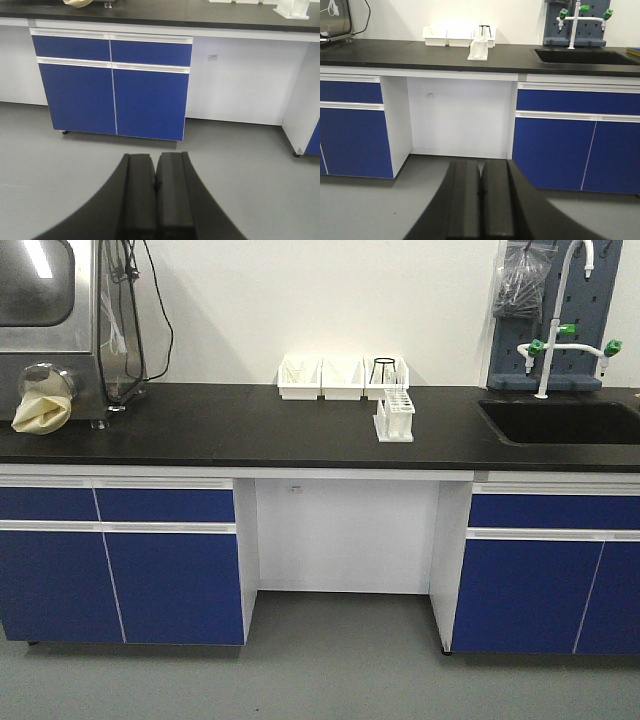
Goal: Flip and reinsert test tube from rack
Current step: 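Drive the base toward the white test-tube rack on the bench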
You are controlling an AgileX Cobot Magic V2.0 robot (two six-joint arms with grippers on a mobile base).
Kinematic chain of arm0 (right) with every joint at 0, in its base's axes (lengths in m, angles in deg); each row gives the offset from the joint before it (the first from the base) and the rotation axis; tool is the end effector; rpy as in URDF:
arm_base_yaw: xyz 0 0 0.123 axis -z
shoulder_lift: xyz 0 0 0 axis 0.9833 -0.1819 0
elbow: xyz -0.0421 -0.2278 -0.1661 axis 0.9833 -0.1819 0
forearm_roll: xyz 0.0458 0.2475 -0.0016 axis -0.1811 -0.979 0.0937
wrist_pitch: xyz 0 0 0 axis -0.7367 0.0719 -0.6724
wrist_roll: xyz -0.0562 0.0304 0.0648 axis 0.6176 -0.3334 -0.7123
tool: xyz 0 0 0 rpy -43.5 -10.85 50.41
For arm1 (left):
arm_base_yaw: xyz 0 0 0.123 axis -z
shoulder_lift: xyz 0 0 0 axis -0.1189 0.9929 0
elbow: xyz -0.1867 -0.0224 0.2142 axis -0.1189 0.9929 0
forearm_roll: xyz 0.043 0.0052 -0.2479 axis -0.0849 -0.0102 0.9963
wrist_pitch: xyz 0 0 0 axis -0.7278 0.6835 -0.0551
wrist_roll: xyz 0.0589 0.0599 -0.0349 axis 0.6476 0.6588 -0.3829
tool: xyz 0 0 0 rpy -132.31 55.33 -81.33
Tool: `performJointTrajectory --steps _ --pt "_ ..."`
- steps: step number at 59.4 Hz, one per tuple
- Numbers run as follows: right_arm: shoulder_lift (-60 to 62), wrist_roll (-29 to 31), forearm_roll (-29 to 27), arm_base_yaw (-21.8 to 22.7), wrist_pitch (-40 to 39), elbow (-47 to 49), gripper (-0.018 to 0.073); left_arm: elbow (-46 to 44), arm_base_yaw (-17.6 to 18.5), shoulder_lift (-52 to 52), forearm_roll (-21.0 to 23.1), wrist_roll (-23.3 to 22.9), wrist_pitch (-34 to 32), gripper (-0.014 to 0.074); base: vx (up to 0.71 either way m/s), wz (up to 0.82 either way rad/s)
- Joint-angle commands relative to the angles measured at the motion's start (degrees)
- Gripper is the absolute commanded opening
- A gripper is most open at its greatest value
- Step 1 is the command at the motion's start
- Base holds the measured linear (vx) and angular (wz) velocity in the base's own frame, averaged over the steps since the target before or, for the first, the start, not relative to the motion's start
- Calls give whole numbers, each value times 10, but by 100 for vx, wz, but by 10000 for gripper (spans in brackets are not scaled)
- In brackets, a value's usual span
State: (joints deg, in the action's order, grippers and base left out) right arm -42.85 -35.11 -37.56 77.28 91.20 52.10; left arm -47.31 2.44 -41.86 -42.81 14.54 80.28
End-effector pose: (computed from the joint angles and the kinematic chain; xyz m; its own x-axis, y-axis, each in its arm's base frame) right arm 0.0564 0.0008 0.1884 -0.1001 -0.0383 -0.9942 -0.0281 0.9990 -0.0356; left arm 0.0541 0.0054 0.1770 -0.2042 -0.1293 -0.9704 -0.1137 0.9877 -0.1077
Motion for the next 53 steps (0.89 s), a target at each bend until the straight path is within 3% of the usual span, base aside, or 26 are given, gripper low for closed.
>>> performJointTrajectory --steps 1,53 --pt "6 1 3 4 -47 -1 -12 0 4 -6 3 0 -50 -6 0 0" --pt "6 1 3 4 -45 -1 -13 0 4 -6 3 0 -50 -6 1 0"
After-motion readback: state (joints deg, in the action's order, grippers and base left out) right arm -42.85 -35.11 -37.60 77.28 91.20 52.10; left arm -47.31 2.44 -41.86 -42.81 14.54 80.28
